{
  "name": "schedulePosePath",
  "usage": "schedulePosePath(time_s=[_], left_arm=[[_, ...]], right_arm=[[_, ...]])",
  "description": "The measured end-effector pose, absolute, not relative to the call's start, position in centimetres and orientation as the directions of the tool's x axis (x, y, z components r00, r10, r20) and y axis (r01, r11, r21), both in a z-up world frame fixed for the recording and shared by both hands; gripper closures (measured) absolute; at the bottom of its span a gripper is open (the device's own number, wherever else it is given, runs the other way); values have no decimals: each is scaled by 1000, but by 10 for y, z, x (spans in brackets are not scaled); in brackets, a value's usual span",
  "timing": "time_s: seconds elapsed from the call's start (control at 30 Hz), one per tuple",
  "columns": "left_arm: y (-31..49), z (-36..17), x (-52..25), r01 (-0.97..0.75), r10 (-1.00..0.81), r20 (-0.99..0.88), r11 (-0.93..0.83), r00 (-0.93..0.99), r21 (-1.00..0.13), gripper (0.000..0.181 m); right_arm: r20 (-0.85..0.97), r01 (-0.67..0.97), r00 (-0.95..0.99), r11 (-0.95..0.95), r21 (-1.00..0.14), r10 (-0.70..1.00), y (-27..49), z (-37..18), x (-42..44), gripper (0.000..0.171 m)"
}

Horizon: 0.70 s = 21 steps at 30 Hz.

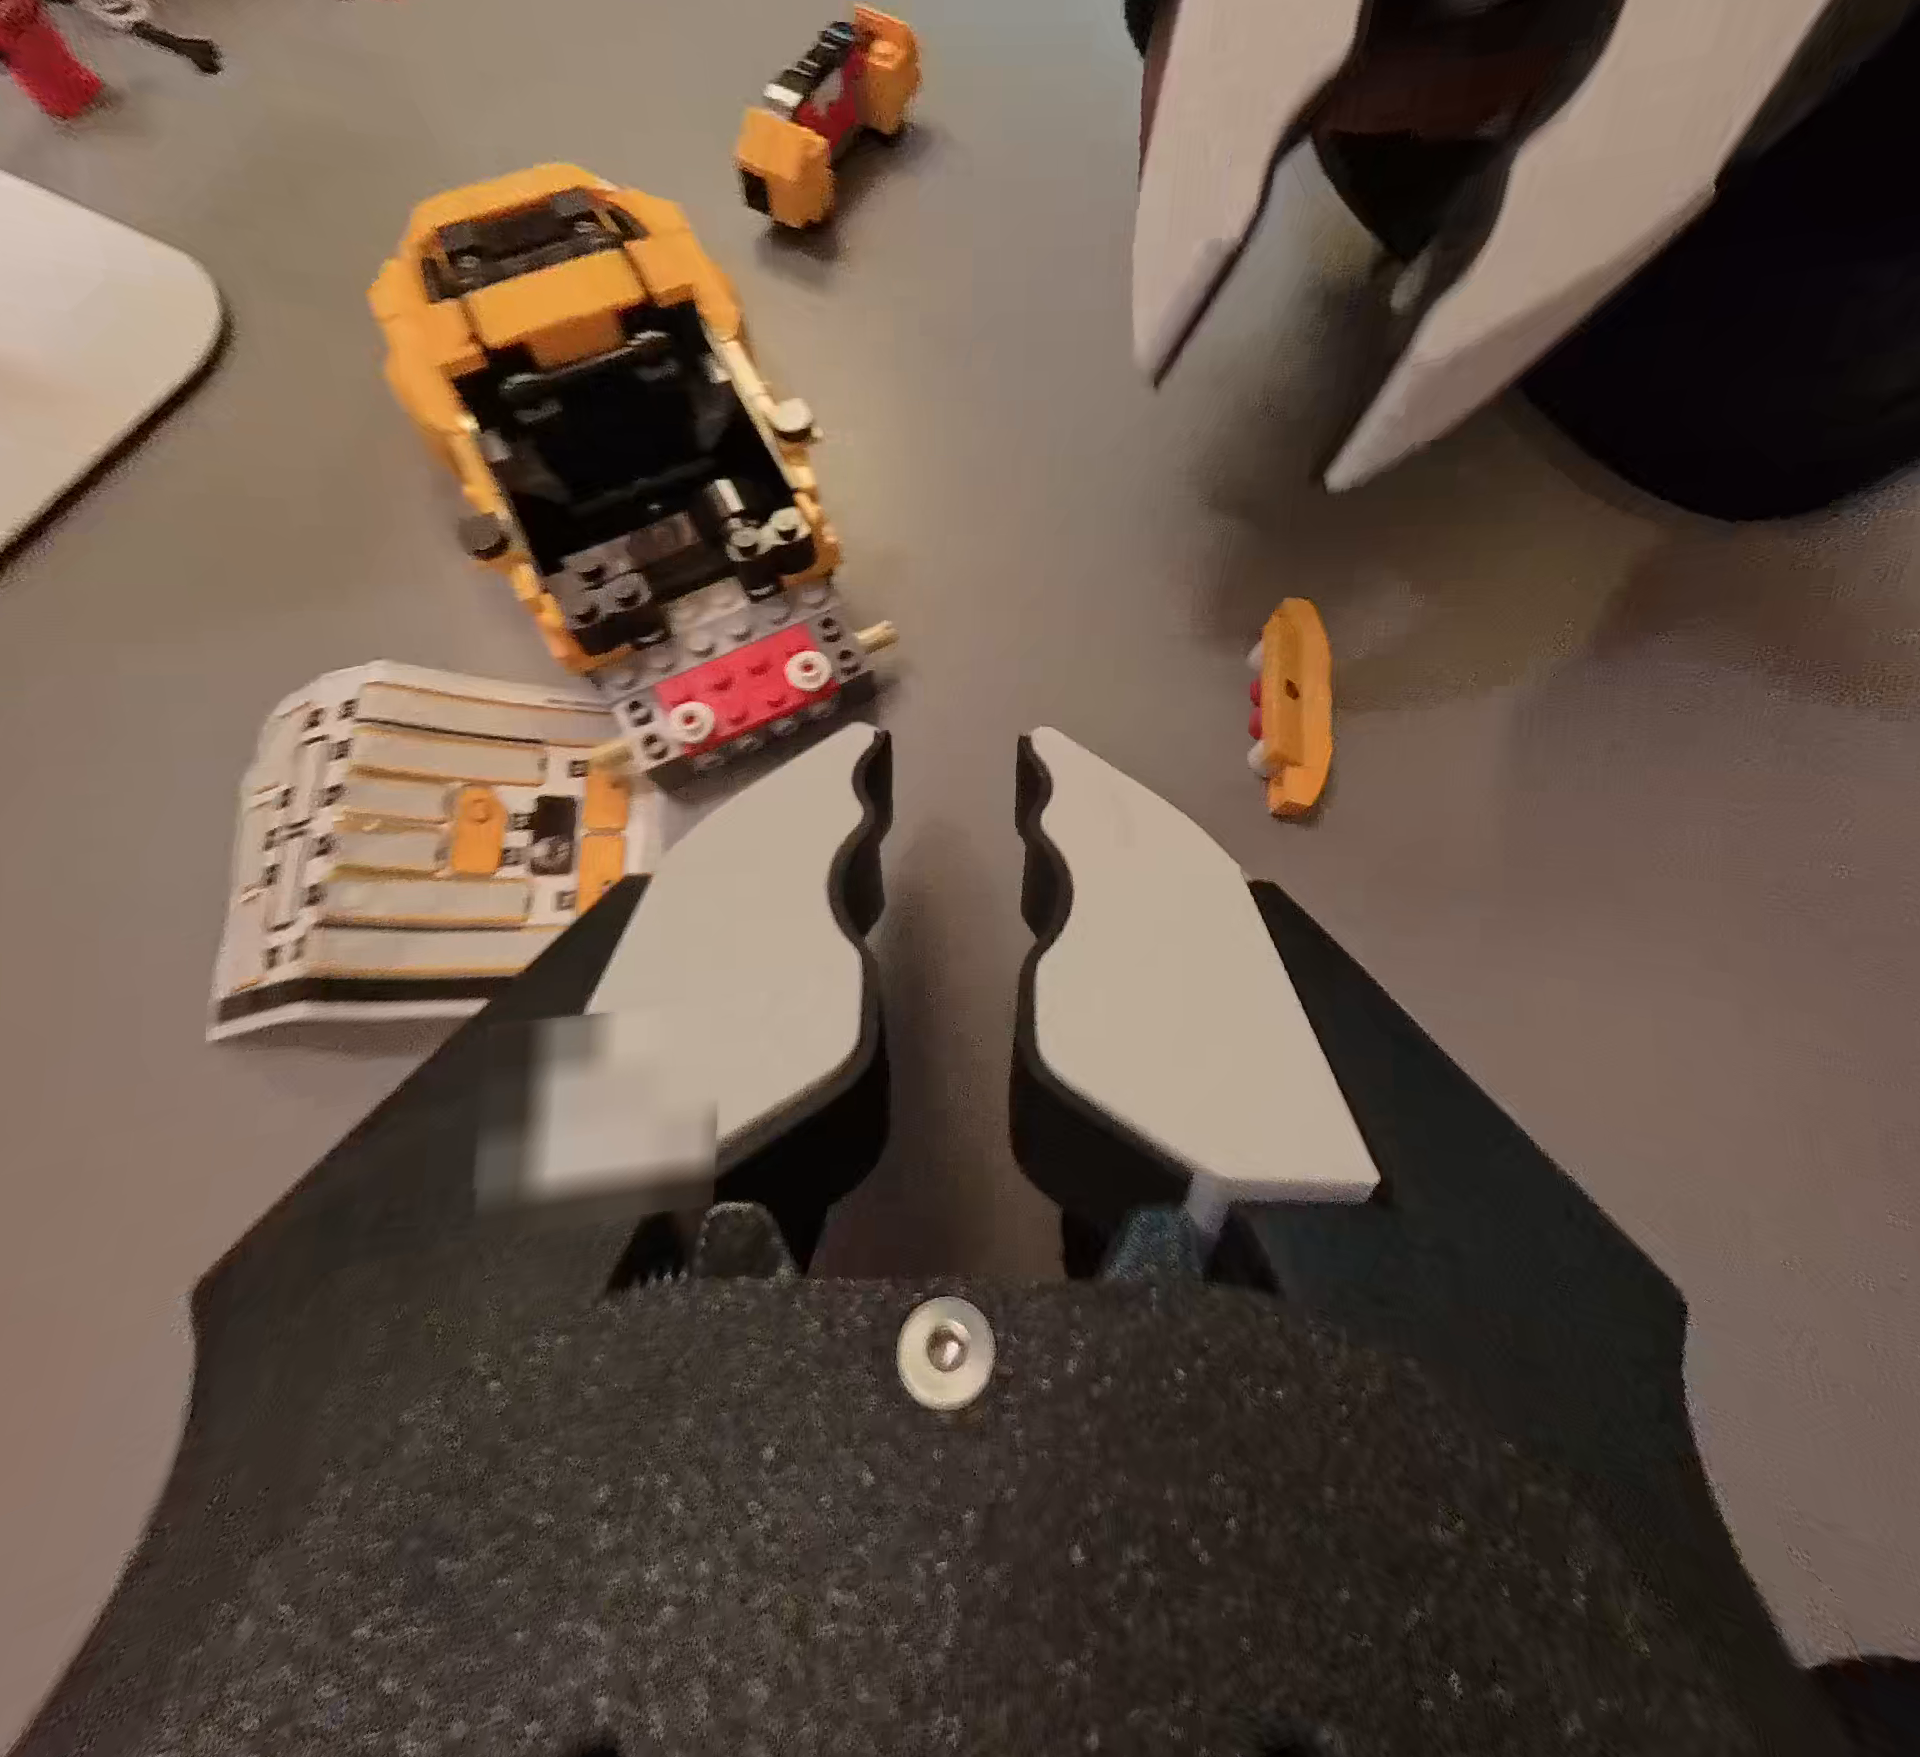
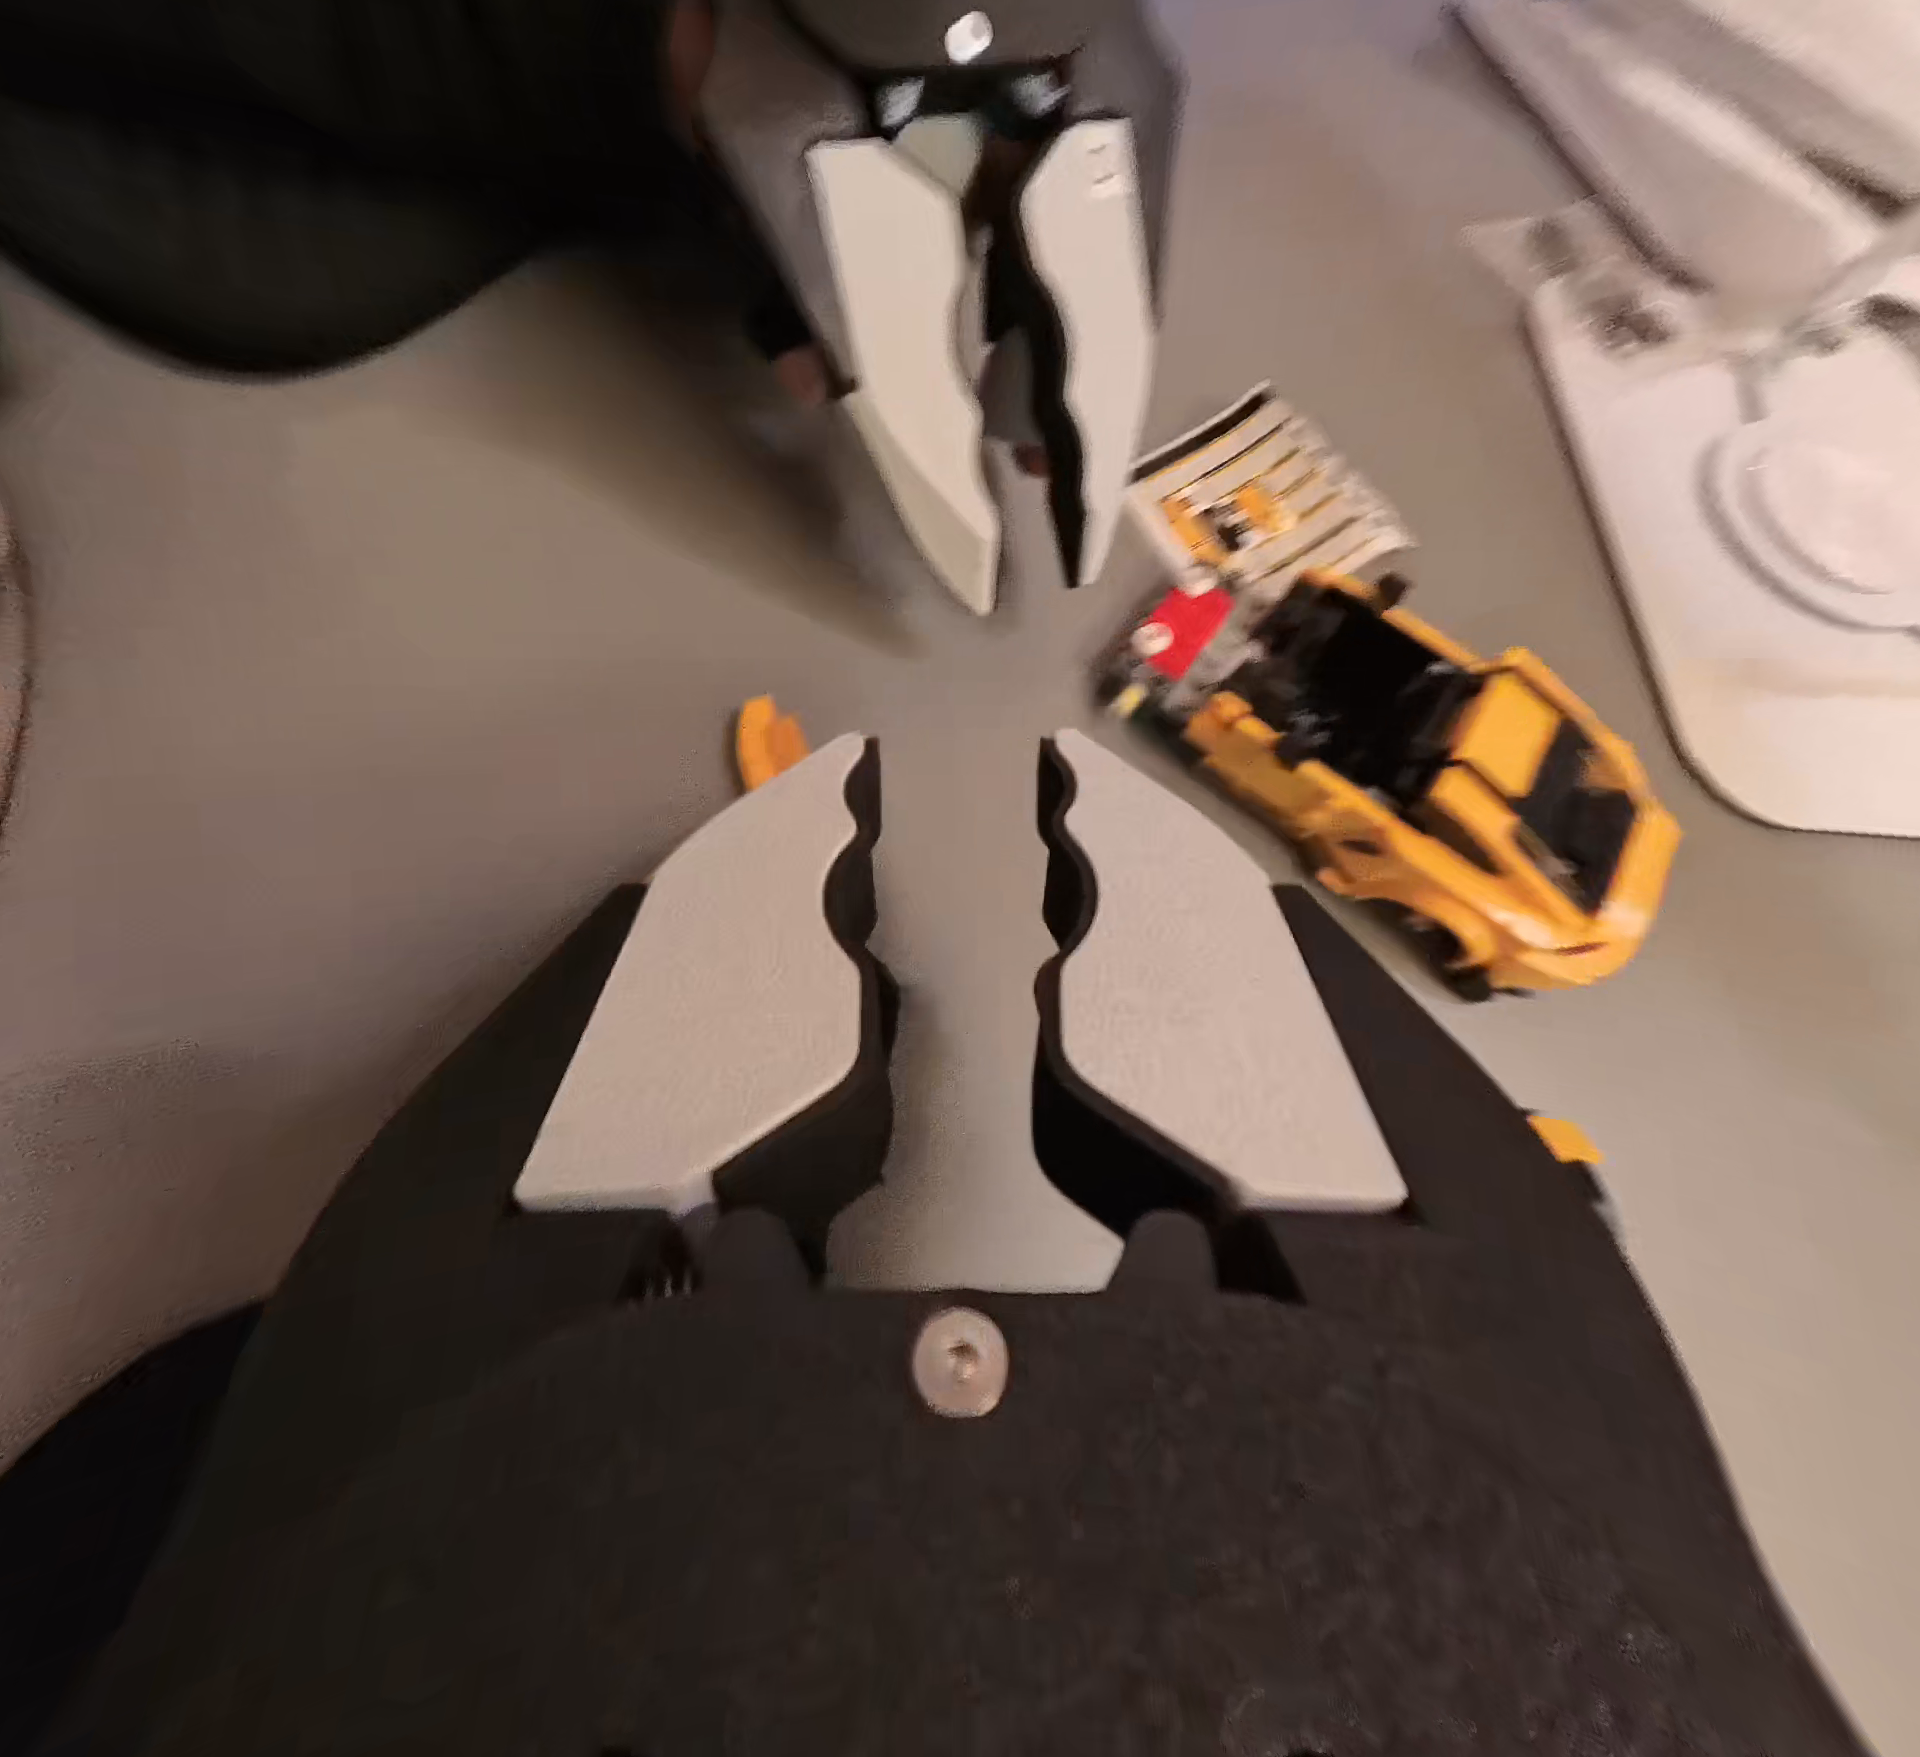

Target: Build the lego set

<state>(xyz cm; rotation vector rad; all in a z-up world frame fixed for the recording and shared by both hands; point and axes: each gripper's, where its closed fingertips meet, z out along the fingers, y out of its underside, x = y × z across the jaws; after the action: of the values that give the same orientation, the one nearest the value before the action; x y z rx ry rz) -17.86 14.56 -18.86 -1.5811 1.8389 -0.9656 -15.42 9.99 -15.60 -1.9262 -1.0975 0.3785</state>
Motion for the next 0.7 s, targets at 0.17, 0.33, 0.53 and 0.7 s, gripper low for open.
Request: schedulePosePath(time_s=[0.17, 0.33, 0.53, 0.7], left_arm=[[134, -202, -175, -626, -974, 33, 119, -225, -771, 160], [126, -198, -176, -602, -963, 25, 147, -267, -785, 161], [112, -197, -180, -583, -937, 22, 199, -349, -788, 161], [85, -199, -184, -562, -885, 27, 271, -464, -782, 160]], right_arm=[[173, 703, 479, -258, -662, 861, 78, -194, -164, 138], [150, 744, 456, -284, -605, 877, 76, -206, -165, 138], [116, 781, 418, -291, -553, 901, 75, -208, -167, 155], [-11, 780, 390, -337, -527, 921, 70, -208, -166, 156]])
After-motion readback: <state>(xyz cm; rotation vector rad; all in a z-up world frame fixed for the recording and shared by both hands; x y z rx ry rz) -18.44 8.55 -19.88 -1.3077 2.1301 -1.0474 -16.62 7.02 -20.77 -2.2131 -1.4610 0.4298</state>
